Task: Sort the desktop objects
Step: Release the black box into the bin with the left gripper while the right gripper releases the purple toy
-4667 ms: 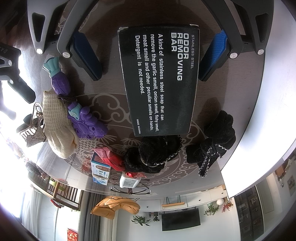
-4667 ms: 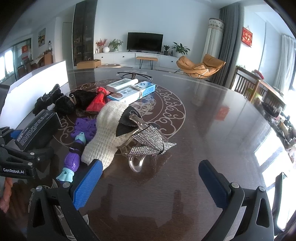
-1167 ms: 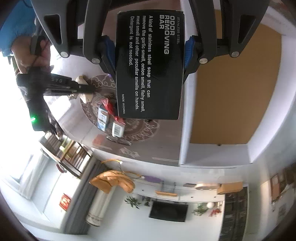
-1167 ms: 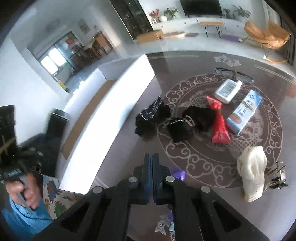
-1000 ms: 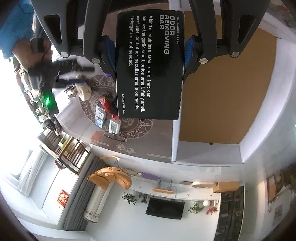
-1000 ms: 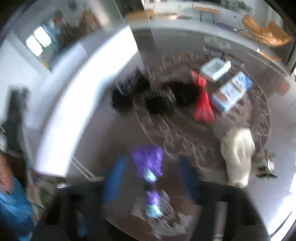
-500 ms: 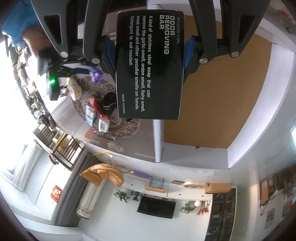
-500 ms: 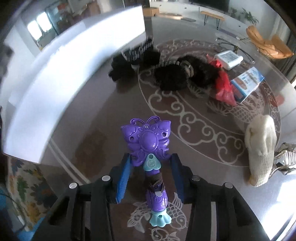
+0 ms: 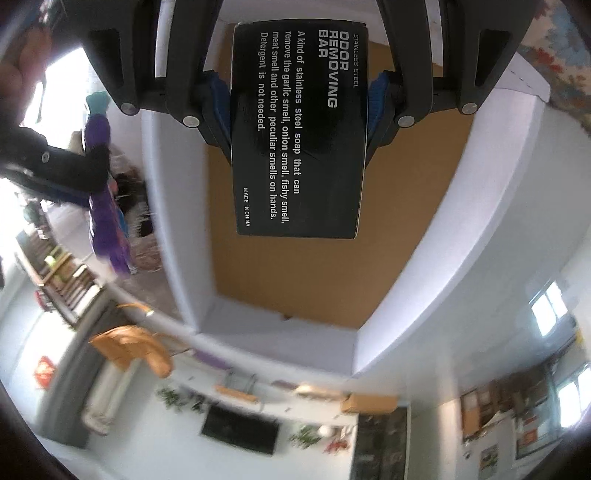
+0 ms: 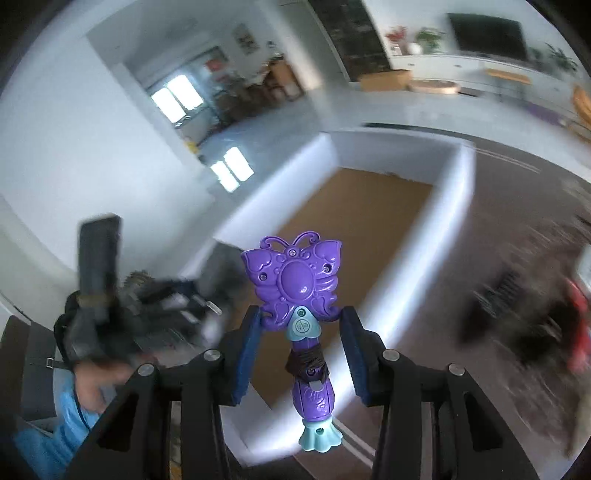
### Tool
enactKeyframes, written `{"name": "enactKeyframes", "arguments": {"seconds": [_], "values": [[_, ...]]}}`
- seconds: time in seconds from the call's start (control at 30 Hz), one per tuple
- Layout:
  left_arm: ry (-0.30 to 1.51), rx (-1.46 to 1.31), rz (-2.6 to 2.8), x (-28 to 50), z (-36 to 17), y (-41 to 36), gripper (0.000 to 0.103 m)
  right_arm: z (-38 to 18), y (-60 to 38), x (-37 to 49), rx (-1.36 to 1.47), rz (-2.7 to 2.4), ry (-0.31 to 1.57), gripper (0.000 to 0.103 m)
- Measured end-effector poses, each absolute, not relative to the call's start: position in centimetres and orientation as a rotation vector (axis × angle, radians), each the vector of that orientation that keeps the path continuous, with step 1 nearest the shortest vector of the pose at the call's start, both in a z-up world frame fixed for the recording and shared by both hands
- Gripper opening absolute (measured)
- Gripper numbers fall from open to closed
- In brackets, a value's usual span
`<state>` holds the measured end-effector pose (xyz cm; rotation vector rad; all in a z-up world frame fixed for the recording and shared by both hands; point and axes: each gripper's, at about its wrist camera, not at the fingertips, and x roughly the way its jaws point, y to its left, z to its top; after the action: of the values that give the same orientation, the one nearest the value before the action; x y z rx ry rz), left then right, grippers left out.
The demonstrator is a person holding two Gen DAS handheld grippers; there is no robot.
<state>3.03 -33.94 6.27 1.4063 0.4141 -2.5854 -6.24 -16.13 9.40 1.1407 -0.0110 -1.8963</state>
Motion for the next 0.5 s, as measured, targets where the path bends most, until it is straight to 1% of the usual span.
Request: {"name": "enactKeyframes", "arguments": {"seconds": [0.17,0.2,0.23,0.27,0.3,0.37,0.5], "values": [[0.386,1.689,-2.351,1.2,2.2,-34.9,0.059,5.4,-20.7,-6.6,1.237,-1.878,0.075,0.046],[0.386,1.717,-2.316,1.0,1.7,-34.9,0.059,4.3,-21.3,-6.5,1.280,-1.882,0.123,0.056],[0.391,1.744,-2.287,1.0,1.1,-35.0,0.059,3.9,-21.6,-6.2,1.290,-1.884,0.151,0.074],[0.403,1.756,-2.273,0.9,0.8,-35.0,0.059,3.6,-21.5,-6.1,1.282,-1.888,0.163,0.080],[0.427,1.758,-2.271,1.0,0.6,-35.2,0.067,3.6,-21.3,-5.9,1.268,-1.898,0.164,0.084],[0.477,1.730,-2.277,1.3,0.4,-35.6,0.077,4.0,-20.3,-6.0,1.234,-1.927,0.140,0.084],[0.506,1.569,-2.313,2.5,1.2,-35.9,0.077,5.7,-16.8,-6.6,1.151,-2.007,0.079,0.085]]}}
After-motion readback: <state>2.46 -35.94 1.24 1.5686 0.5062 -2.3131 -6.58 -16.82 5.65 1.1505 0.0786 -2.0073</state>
